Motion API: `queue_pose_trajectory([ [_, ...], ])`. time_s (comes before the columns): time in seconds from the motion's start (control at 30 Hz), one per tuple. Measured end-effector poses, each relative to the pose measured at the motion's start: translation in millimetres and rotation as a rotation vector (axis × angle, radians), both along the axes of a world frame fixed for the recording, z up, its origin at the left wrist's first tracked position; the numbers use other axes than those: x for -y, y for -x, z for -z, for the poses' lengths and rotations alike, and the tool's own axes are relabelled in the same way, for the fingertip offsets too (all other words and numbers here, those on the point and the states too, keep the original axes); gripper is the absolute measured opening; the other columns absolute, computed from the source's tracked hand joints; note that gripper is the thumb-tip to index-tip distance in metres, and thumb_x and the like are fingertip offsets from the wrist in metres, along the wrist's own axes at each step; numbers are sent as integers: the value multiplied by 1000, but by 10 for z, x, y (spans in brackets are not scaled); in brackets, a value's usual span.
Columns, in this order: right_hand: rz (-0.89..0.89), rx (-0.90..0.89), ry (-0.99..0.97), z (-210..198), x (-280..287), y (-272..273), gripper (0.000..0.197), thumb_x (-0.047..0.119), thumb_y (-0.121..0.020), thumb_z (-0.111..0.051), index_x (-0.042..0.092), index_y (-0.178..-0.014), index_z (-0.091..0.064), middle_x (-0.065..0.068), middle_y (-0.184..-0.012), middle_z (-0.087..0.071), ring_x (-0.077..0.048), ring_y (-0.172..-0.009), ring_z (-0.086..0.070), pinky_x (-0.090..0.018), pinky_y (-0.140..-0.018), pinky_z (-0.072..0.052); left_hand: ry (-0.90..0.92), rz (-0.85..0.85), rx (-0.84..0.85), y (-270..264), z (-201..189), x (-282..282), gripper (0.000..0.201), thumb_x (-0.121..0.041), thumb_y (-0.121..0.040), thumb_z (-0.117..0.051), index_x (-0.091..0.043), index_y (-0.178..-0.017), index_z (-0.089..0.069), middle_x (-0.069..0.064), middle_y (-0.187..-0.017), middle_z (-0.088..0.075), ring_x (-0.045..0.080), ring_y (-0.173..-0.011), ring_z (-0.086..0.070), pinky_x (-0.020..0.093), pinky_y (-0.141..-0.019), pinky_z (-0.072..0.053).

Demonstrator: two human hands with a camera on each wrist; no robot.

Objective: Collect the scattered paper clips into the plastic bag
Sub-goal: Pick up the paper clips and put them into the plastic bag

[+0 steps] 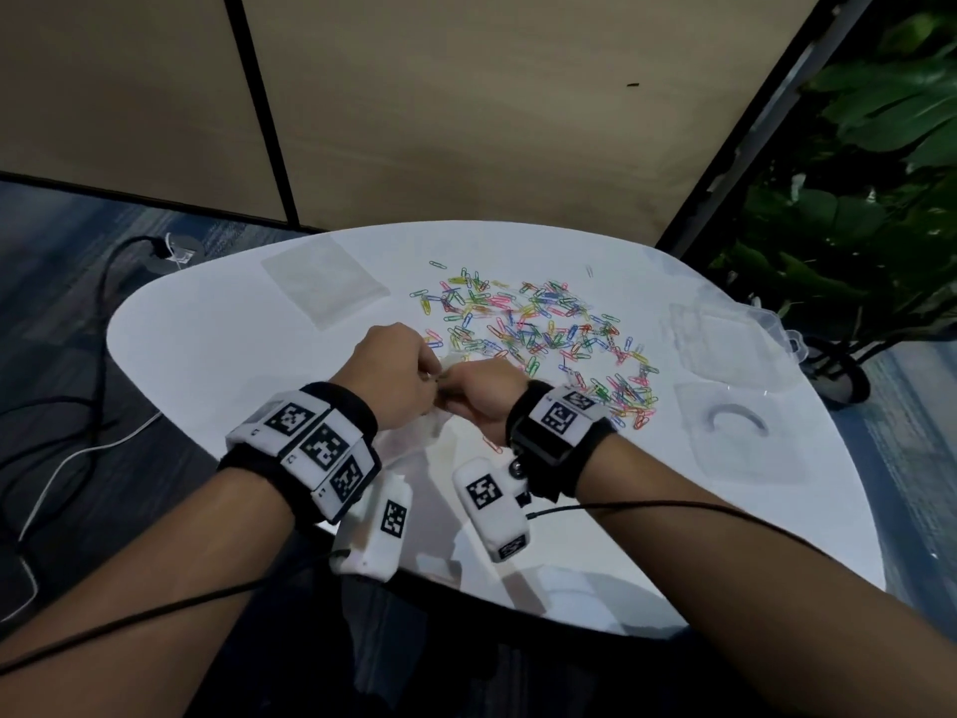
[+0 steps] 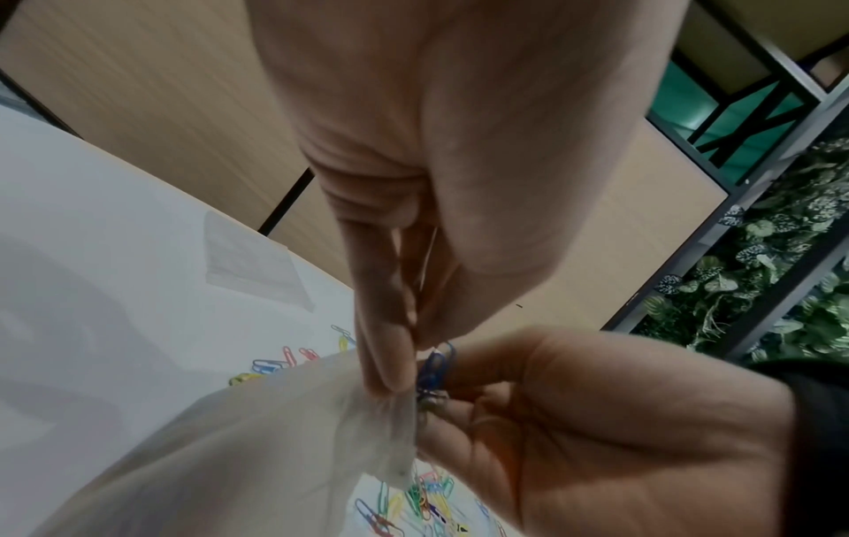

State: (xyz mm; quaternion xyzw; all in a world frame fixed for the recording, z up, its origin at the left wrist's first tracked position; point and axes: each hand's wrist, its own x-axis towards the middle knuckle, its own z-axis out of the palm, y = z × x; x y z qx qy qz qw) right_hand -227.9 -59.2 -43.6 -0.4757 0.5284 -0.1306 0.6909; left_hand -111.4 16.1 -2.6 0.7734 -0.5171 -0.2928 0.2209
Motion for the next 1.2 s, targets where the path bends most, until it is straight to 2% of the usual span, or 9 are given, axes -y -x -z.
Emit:
queue_pose_trajectory([
  [0.17,-205,-214,308,28,14,7,17,4,-70,-70,16,-59,-74,-10,-67,-71,-28,-71,-69,-50,-81,-60,10,4,26,11,5,7,19,-8,-82,-68,-12,-96,-82,6,-88,-77,22,-89,-71,31,-81,-58],
  [0.47,-344,-341,502,-48,0,86,10,12,-77,-73,17,-84,-79,-7,-78,-76,-27,-80,-74,-39,-79,-61,10,-35,-21,40,-19,-4,26,-3,-81,-66,-7,-104,-79,9,-94,-77,24,-93,-72,37,-90,-58],
  [0.67,-625,-383,637,-153,-31,141,32,7,-88,-53,23,-102,-78,13,-63,-61,-8,-59,-56,-15,-54,-42,-9,-52,-30,28,-25,-18,23,-4,-81,-69,-10,-100,-80,7,-84,-77,22,-88,-73,34,-88,-58],
  [0.8,-264,-69,383,-286,101,399,22,-3,-88,-60,6,-102,-75,-7,-93,-75,-22,-89,-71,-34,-81,-61,-12,-98,-28,-40,-71,-6,28,-2,-82,-63,-10,-103,-79,8,-90,-78,25,-92,-73,39,-90,-60],
  [0.87,-256,-222,412,-264,207,632,30,5,-87,-68,8,-117,-68,-11,-100,-72,-24,-85,-71,-35,-72,-62,-10,-117,-41,-67,-94,-17,27,1,-81,-62,-8,-100,-80,9,-94,-78,26,-92,-73,40,-89,-61],
  [0.97,-502,-766,378,-80,178,1008,81,23,-79,-79,16,-147,-34,-17,-134,-56,-13,-74,-70,-19,-58,-58,-15,-138,-48,-104,-106,-49,25,1,-79,-64,-7,-97,-80,9,-100,-76,27,-97,-73,40,-90,-60],
  [1.07,-553,-905,233,216,-30,1177,108,27,-73,-85,16,-153,-13,-18,-155,-28,-26,-106,-67,-35,-87,-57,-17,-157,-52,-150,-120,-95,25,0,-81,-64,-8,-98,-79,9,-103,-76,26,-98,-72,38,-91,-60],
  [1.13,-509,-942,316,399,-129,1134,105,28,-74,-82,15,-153,-15,-17,-156,-18,-32,-132,-45,-38,-102,-46,-18,-166,-50,-189,-131,-133,27,0,-81,-64,-9,-101,-79,7,-99,-77,24,-96,-72,35,-90,-59],
  [1.2,-402,-895,430,537,-124,992,92,29,-78,-77,13,-151,-22,-16,-150,-23,-32,-133,-42,-35,-103,-43,-17,-171,-46,-222,-142,-157,28,0,-81,-64,-8,-103,-79,7,-94,-77,22,-93,-73,34,-88,-60],
])
